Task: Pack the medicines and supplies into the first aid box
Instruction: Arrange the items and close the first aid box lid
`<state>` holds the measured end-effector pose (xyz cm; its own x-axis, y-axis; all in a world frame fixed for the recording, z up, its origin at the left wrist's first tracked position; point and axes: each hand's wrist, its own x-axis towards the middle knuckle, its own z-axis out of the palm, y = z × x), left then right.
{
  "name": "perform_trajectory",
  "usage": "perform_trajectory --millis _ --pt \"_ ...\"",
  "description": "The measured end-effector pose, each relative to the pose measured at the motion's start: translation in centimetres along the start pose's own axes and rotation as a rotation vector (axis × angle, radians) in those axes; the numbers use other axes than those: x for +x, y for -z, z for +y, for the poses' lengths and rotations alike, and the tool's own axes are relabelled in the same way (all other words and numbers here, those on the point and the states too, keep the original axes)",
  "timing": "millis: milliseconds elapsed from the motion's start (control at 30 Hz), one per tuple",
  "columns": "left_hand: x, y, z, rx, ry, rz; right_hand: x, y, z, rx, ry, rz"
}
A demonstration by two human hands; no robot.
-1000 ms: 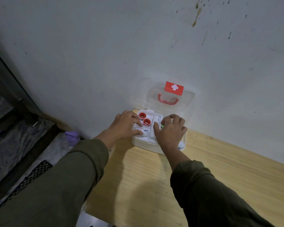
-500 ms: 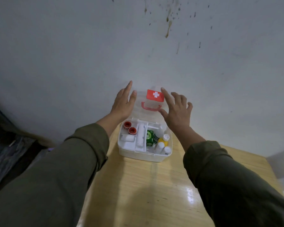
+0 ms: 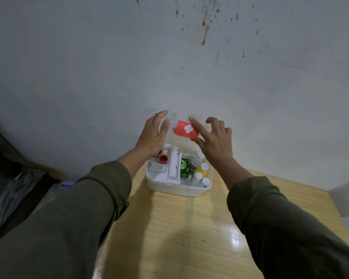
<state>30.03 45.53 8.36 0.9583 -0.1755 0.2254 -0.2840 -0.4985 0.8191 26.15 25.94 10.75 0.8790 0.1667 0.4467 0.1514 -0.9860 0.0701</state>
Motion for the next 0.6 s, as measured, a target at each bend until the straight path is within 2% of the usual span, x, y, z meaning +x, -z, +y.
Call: perform_trajectory --millis 200,600 --pt "-4.0 -0.8 -0.7 0.014 -0.072 0.021 -2.8 0.2 -0.4 -0.046 0.1 0.024" --pt "-10.2 -2.3 -3.4 0.112 -0.088 -0.043 -10.1 -2.0 -2.8 0.008 0.174 -0.185"
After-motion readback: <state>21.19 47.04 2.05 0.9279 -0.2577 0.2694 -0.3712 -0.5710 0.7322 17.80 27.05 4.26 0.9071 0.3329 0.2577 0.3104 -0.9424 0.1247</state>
